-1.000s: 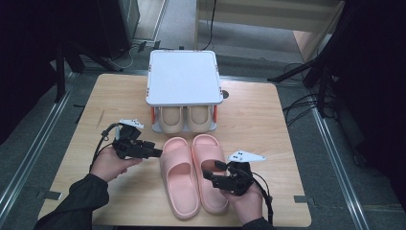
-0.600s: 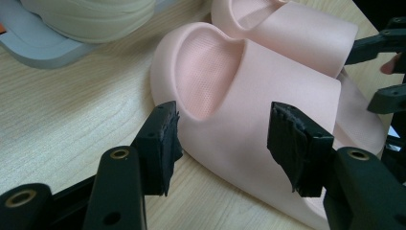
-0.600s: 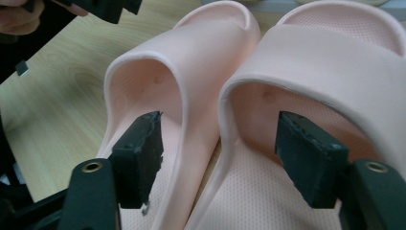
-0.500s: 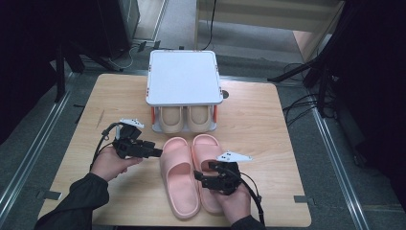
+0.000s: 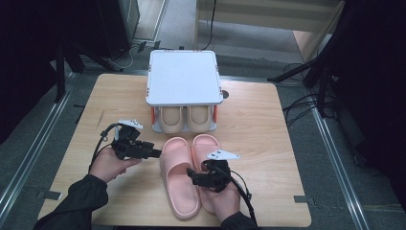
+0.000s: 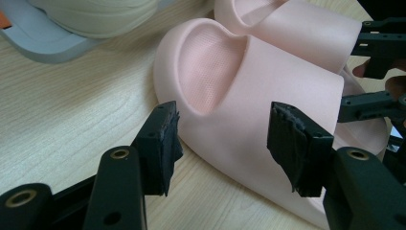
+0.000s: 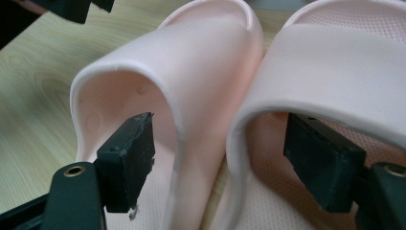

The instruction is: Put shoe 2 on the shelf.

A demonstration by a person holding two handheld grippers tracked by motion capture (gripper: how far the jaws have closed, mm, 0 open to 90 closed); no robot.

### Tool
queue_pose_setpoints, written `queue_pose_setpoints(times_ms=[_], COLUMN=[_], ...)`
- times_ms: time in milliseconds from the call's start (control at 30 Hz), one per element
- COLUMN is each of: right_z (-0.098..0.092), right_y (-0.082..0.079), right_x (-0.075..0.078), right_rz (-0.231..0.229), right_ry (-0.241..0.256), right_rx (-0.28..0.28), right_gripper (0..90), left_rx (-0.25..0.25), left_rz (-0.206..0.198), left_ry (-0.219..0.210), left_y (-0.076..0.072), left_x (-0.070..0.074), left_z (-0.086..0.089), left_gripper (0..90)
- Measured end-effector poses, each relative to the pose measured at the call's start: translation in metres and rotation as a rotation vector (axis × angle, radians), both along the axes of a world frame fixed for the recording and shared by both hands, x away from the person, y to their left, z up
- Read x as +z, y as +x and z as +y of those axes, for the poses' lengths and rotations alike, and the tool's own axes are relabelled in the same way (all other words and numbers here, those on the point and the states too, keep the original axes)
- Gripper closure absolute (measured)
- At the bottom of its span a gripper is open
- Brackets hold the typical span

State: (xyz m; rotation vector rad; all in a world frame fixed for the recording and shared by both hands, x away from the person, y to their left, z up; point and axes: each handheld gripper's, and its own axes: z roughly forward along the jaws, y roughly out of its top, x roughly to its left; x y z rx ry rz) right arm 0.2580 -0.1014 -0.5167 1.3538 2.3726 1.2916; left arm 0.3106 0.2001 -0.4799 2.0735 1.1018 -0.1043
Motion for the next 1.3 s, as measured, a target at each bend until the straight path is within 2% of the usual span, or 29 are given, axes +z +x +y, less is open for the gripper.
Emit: queue_pose_setpoints(times_ms=[133,367,467,533,567,633,700,833,900,1033,1167,1300], right_z=[0.005,0.011,0.014,0.016,0.017,0.019,0.019,0.019,0.019,0.016,0.012,0.009], right_y=[0.002,0.006,0.005,0.005,0.006,0.005,0.005,0.005,0.005,0.005,0.008,0.010], right_x=[0.001,-0.001,-0.002,-0.003,-0.004,-0.003,-0.003,-0.003,-0.003,-0.001,-0.001,0.003], right_rz=[-0.012,-0.039,-0.052,-0.039,-0.027,-0.043,-0.046,-0.049,-0.054,-0.058,-0.040,-0.036], right_ry=[-0.012,-0.062,-0.090,-0.088,-0.088,-0.124,-0.129,-0.134,-0.139,-0.128,-0.102,-0.090], right_rx=[-0.016,-0.032,-0.030,-0.007,0.007,0.000,-0.003,0.001,0.004,0.002,0.012,0.015], right_gripper=[26.3,28.6,34.3,41.8,40.9,47.1,48.2,50.9,55.9,65.5,66.8,72.2], left_rx=[0.005,0.030,0.038,0.044,0.048,0.055,0.062,0.064,0.064,0.066,0.067,0.072], left_rz=[-0.003,-0.002,-0.002,-0.001,-0.001,-0.003,-0.002,-0.002,-0.003,-0.003,-0.008,-0.005], left_ry=[0.004,0.003,0.004,0.003,0.004,0.002,0.001,0.001,-0.001,-0.001,-0.003,-0.006], left_y=[-0.003,-0.009,-0.012,-0.013,-0.014,-0.015,-0.016,-0.017,-0.017,-0.017,-0.017,-0.017], left_x=[0.000,0.000,0.000,0.000,0.000,0.000,0.000,0.000,0.000,0.000,0.000,0.001], left_z=[0.003,0.010,0.012,0.014,0.016,0.017,0.019,0.021,0.021,0.020,0.022,0.023], left_gripper=[44.1,44.2,44.2,44.2,44.3,44.3,44.4,44.4,44.4,44.3,44.3,44.4])
